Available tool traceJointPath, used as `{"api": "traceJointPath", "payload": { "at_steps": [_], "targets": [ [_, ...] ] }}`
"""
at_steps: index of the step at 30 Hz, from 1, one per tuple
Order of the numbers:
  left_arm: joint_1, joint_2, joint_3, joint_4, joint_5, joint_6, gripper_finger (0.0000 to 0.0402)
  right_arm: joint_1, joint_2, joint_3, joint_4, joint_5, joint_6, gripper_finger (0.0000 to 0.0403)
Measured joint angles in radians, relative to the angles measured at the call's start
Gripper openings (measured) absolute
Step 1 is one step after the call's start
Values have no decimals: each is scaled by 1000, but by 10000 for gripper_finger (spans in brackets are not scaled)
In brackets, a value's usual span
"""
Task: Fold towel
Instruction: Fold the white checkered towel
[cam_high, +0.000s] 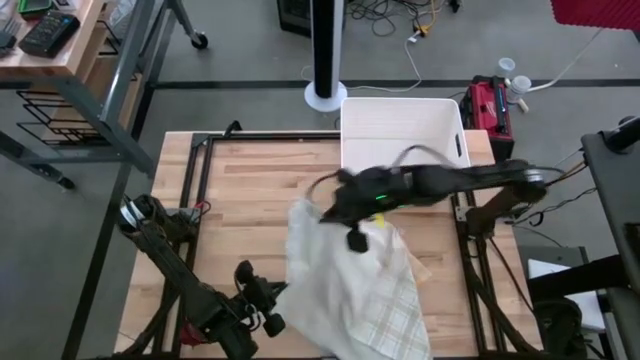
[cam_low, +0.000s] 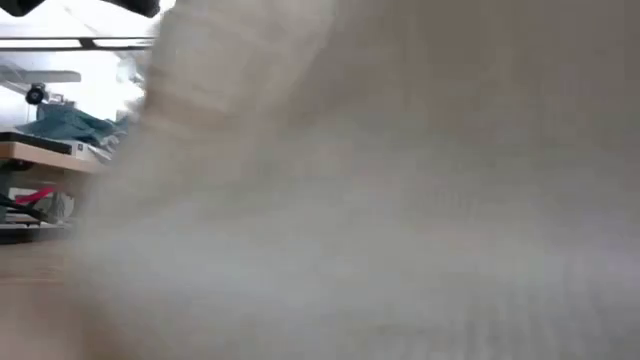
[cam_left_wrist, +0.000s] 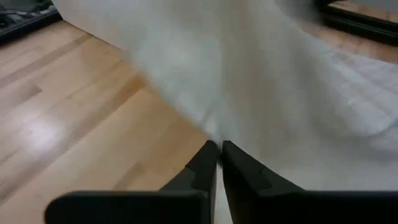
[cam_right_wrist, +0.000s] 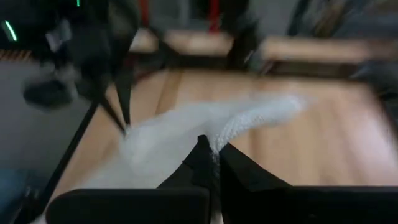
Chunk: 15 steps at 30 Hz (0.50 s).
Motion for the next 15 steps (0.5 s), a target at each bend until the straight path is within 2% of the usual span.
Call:
{"api": "traceJointPath", "payload": {
  "at_steps": [5,12,15],
  "targets": [
    [2,-6,-16,-17,-14,-1,29,87,-148,-17,0,189,15,1],
    [4,-7,-79,-5,-212,-99,57,285,-282,-18,0,417,32,0],
    [18,-8,-112,22,-226,-104,82,372,-299,-22,-31,518,44,0]
  ]
}}
